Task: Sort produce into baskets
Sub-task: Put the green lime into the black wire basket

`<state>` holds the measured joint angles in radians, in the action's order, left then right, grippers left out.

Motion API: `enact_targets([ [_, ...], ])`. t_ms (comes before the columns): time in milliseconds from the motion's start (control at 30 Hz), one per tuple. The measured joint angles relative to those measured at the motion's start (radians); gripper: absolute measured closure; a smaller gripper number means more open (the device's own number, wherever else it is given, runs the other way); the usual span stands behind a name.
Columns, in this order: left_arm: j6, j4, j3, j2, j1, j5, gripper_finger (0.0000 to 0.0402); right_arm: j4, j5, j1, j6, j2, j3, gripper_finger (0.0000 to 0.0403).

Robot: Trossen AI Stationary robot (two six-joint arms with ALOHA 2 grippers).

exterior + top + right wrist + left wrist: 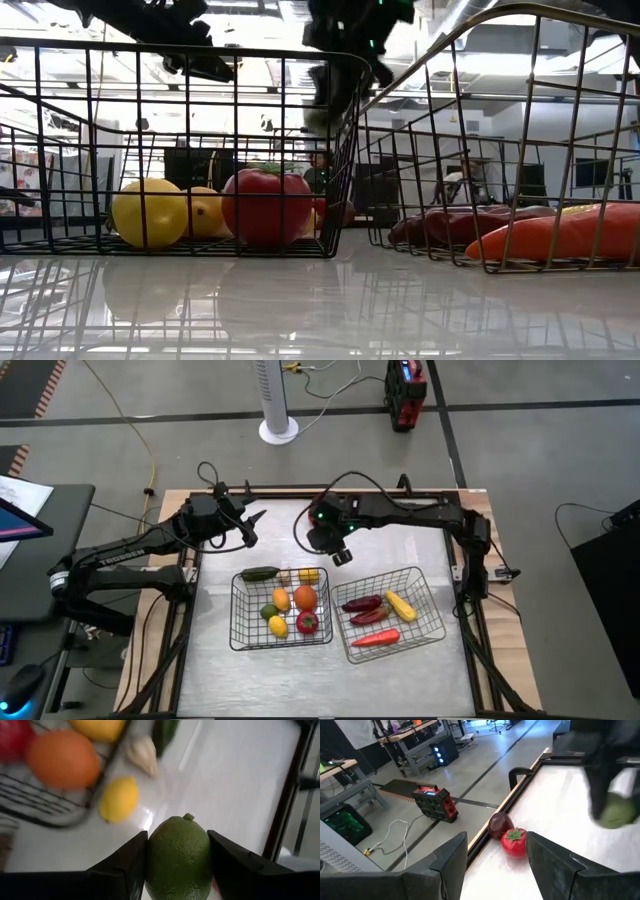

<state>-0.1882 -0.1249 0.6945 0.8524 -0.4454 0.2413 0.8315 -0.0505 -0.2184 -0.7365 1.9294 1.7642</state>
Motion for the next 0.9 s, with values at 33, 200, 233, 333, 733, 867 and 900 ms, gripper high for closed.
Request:
enact_targets([
  [33, 0.0, 0.0, 0.0, 0.0, 0.0, 0.003, 0.0211, 0.006, 0.0, 0.014, 0.007, 0.0, 0.014, 0.0189],
  [200, 0.0, 0.0, 0.0, 0.0, 0.0, 0.007, 0.0211, 0.015, -0.004, 0.088, 0.041, 0.0, 0.064, 0.0189],
  [233, 0.0, -0.001, 0.0, 0.0, 0.0, 0.007, 0.0211, 0.008, -0.01, 0.103, 0.041, 0.0, 0.066, 0.0188],
  [333, 0.0, -0.007, 0.0, -0.002, 0.0, 0.014, 0.0211, -0.002, -0.047, 0.144, 0.043, 0.0, 0.067, 0.0187],
  [733, 0.009, -0.022, 0.0, -0.002, 0.0, 0.04, 0.0211, -0.071, -0.084, 0.232, 0.228, 0.001, 0.063, 0.0172],
  [867, 0.029, -0.034, 0.0, -0.002, 0.0, 0.019, 0.0211, -0.067, -0.084, 0.222, 0.265, 0.003, 0.061, 0.0143],
  [900, 0.036, -0.047, 0.0, -0.002, 0.0, -0.001, 0.0211, -0.068, -0.084, 0.218, 0.271, 0.003, 0.061, 0.0137],
])
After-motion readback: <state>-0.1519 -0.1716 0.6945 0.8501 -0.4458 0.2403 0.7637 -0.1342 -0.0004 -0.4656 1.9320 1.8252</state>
